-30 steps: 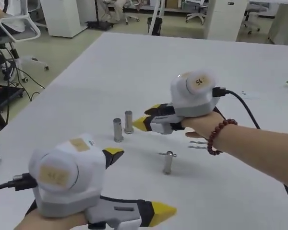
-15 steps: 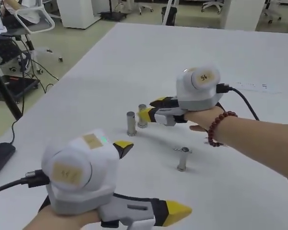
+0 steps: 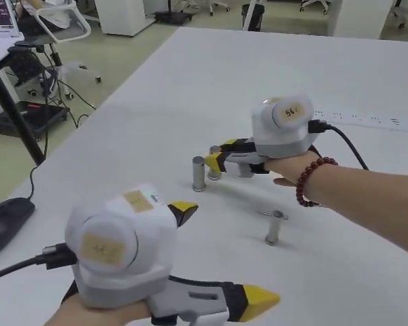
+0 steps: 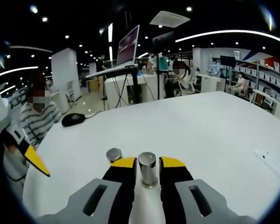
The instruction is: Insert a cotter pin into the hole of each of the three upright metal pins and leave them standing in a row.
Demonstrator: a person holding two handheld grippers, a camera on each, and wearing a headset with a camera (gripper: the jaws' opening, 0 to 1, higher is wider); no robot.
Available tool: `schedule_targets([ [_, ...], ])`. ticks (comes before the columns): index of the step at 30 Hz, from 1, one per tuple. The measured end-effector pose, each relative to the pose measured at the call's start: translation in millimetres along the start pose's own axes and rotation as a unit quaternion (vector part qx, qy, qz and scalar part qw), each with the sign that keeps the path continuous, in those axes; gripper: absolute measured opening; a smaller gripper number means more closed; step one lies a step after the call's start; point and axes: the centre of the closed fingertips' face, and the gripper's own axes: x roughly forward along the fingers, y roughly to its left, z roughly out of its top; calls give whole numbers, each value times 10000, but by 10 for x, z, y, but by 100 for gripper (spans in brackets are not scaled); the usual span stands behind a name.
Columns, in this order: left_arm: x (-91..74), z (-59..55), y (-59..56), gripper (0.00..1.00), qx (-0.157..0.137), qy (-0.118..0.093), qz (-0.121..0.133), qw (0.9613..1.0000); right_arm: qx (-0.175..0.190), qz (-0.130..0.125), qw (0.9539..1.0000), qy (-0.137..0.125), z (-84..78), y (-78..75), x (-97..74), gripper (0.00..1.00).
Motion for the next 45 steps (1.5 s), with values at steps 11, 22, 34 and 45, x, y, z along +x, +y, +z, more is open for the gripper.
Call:
schedule_targets([
  [11,-11,-16,10,91,-24,25,6,10000,-188,-3,9998,76,-5,10,-1,15],
  [22,-3,-4,-14,91,9,12,-36,10000,-335,-120,9990,275,-44,-34,-61,13],
  [34,13,21,-44,90,-24,-15,-77,10000,-344,-194,9985,385,-89,-83,-359,13],
  [45,2,73,-124,89,38,-28,-141,9999,-309,-319,9979,466,-226,-94,-737,13],
])
